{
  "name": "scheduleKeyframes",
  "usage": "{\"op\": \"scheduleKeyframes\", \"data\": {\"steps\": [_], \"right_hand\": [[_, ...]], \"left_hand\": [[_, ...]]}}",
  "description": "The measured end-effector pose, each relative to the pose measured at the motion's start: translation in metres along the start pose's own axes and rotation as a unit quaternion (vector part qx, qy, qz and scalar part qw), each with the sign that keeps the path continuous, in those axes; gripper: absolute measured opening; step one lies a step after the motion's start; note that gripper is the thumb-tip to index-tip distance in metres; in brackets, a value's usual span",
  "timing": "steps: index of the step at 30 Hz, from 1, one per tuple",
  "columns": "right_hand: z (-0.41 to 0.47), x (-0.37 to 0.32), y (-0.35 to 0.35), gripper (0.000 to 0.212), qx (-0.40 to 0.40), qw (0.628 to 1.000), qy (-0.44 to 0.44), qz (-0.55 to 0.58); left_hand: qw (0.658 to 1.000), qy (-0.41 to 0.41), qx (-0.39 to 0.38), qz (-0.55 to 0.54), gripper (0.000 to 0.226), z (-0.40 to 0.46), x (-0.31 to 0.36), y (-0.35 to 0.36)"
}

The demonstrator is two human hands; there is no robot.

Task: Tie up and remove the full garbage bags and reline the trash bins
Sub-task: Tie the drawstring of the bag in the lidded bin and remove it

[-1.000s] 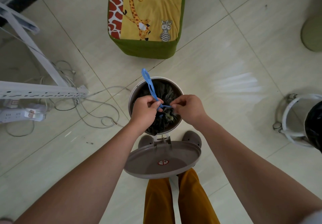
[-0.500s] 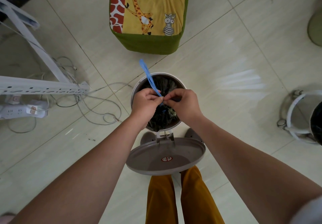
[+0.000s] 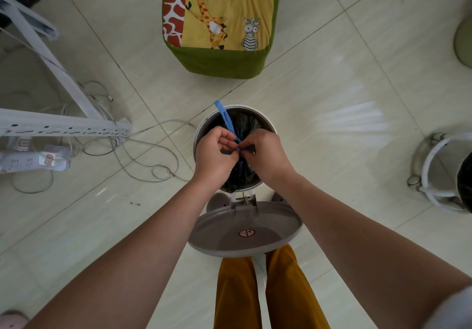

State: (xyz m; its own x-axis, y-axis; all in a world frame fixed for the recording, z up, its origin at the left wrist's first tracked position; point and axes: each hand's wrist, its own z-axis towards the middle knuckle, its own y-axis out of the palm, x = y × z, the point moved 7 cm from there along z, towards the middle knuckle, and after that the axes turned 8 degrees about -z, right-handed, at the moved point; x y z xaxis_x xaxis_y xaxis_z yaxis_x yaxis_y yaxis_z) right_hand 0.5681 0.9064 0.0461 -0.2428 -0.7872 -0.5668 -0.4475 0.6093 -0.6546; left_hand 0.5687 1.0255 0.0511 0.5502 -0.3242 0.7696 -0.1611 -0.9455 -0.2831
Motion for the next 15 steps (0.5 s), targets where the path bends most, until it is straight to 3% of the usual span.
{"op": "scheduleKeyframes", "data": {"steps": [9, 15], "right_hand": [[-0.009, -0.01, -0.007, 0.026, 0.027, 0.995, -0.096, -0.008], [-0.006, 0.005, 0.005, 0.034, -0.051, 0.992, -0.013, 0.114]], "left_hand": [[0.998, -0.032, 0.019, -0.042, 0.033, -0.003, -0.013, -0.005], [0.999, -0.023, 0.013, -0.029, 0.034, 0.001, -0.014, -0.003]]}}
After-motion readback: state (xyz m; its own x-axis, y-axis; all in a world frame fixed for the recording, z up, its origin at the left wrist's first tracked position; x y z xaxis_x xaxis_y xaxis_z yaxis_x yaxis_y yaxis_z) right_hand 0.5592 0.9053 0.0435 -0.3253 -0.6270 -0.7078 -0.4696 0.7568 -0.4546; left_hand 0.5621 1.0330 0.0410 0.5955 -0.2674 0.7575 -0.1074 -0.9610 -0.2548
